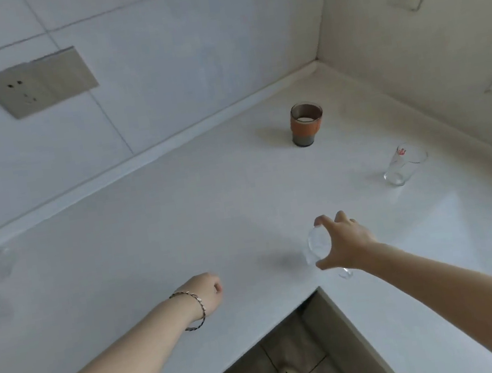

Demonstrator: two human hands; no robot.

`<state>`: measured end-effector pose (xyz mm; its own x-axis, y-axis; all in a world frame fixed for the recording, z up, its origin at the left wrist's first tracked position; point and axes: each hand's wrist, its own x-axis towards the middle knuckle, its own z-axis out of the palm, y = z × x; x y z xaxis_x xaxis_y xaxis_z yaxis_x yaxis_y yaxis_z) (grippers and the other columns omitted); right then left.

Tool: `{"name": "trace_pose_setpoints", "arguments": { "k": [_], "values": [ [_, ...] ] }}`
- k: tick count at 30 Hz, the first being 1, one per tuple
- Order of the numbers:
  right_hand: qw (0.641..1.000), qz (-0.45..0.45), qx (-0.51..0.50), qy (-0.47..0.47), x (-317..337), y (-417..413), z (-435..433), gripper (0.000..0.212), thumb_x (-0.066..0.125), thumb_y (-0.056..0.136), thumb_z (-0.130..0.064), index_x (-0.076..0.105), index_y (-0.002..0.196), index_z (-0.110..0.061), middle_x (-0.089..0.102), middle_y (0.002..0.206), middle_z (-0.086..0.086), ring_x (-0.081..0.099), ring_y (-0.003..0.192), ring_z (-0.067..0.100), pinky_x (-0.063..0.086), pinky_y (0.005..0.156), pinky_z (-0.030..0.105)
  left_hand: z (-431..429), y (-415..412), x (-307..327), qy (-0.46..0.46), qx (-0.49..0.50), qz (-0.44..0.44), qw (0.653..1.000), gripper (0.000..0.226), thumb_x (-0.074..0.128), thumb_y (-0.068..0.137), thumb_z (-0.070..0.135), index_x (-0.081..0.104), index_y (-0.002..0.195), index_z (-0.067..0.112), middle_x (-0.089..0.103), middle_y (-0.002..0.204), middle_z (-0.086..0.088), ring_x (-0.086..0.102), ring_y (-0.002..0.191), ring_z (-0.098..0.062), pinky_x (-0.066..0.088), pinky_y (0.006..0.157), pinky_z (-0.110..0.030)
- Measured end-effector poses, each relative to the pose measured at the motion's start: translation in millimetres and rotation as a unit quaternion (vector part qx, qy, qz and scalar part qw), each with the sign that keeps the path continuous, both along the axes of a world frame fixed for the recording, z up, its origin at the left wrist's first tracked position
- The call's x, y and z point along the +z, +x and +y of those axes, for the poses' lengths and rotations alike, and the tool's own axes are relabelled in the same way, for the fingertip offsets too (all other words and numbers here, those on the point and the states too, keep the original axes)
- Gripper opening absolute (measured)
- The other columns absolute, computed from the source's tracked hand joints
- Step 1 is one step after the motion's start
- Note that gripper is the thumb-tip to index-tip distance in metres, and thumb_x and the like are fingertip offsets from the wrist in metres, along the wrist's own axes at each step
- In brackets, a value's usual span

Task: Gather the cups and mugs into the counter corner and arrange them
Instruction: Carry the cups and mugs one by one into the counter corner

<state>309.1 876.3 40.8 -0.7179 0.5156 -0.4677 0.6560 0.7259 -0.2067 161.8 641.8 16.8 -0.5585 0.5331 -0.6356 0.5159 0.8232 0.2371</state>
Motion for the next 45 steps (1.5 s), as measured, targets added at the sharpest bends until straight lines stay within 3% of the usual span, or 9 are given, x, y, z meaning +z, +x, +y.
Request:
{"name": "trace_pose_setpoints", "arguments": {
  "k": [4,8,12,17,21,26,33,36,45],
  "values": [
    [0.995,0.024,0.098,-0.012,6,-66,-64,0.082,0.074,0.065,-0.044,0.033,0.136,-0.033,0.041,0.127,0.004,0.050,0.116,0.025,0.048,0.085,0.032,-72,-19,4,-0.003,0.090,0.005,0.996,0.023,0.040,0.091,0.014,0.047,0.073,0.027,0.053,0.099,0.003,0.052,0.093,-0.018,0.043,0.086,-0.025],
    [0.980,0.034,0.195,-0.013,16,-124,-144,0.083,0.074,0.066,-0.044,0.033,0.137,-0.034,0.040,0.129,0.004,0.050,0.117,0.023,0.047,0.088,0.032,-157,-37,6,0.005,0.165,0.015,0.986,0.015,0.037,0.091,0.014,0.048,0.084,0.023,0.060,0.110,-0.002,0.050,0.091,-0.017,0.046,0.090,-0.029],
    [0.960,0.037,0.278,-0.009,20,-173,-238,0.084,0.075,0.066,-0.044,0.033,0.138,-0.034,0.040,0.129,0.003,0.050,0.118,0.023,0.047,0.090,0.031,-255,-50,1,0.015,0.243,0.019,0.970,0.023,0.037,0.090,0.013,0.046,0.073,0.026,0.052,0.097,0.004,0.049,0.090,-0.017,0.043,0.084,-0.027],
    [0.944,0.031,0.327,-0.018,16,-222,-367,0.083,0.075,0.066,-0.043,0.033,0.138,-0.034,0.039,0.130,0.003,0.049,0.119,0.023,0.047,0.092,0.032,-388,-68,-4,0.003,0.301,0.008,0.954,0.018,0.038,0.092,0.013,0.055,0.093,0.021,0.061,0.110,-0.003,0.058,0.105,-0.022,0.045,0.090,-0.028],
    [0.937,0.018,0.348,-0.031,12,-257,-468,0.084,0.075,0.066,-0.043,0.033,0.138,-0.034,0.040,0.128,0.004,0.051,0.117,0.024,0.046,0.093,0.032,-491,-83,-7,-0.005,0.337,-0.001,0.942,0.012,0.038,0.092,0.015,0.048,0.088,0.022,0.061,0.122,-0.004,0.057,0.105,-0.021,0.044,0.092,-0.027],
    [0.931,0.015,0.362,-0.042,3,-294,-574,0.085,0.077,0.066,-0.043,0.033,0.138,-0.032,0.040,0.129,0.005,0.048,0.119,0.026,0.045,0.095,0.033,-585,-102,-9,-0.010,0.382,-0.011,0.924,0.024,0.039,0.093,0.015,0.059,0.105,0.016,0.060,0.124,-0.005,0.056,0.115,-0.022,0.044,0.096,-0.028],
    [0.914,0.040,0.400,-0.062,-17,-335,-686,0.091,0.078,0.069,-0.038,0.028,0.143,-0.020,0.036,0.138,0.007,0.041,0.127,0.027,0.043,0.101,0.036,-645,-119,-27,0.000,0.402,-0.022,0.915,0.016,0.037,0.094,0.015,0.053,0.093,0.018,0.061,0.119,-0.008,0.056,0.099,-0.022,0.044,0.088,-0.028],
    [0.897,0.039,0.437,-0.057,-24,-349,-721,0.087,0.078,0.070,-0.034,0.030,0.142,-0.019,0.037,0.136,0.007,0.042,0.124,0.029,0.044,0.097,0.037,-654,-119,-34,0.015,0.414,-0.024,0.910,0.012,0.037,0.093,0.016,0.048,0.087,0.019,0.059,0.105,-0.006,0.048,0.088,-0.018,0.041,0.081,-0.026],
    [0.887,0.043,0.455,-0.060,-43,-358,-759,0.082,0.073,0.077,-0.033,0.027,0.143,-0.019,0.029,0.145,0.008,0.034,0.131,0.029,0.044,0.096,0.038,-663,-126,-39,0.037,0.414,-0.035,0.909,0.012,0.038,0.093,0.018,0.048,0.087,0.021,0.050,0.094,0.003,0.049,0.087,-0.016,0.045,0.085,-0.027]
  ]
}}
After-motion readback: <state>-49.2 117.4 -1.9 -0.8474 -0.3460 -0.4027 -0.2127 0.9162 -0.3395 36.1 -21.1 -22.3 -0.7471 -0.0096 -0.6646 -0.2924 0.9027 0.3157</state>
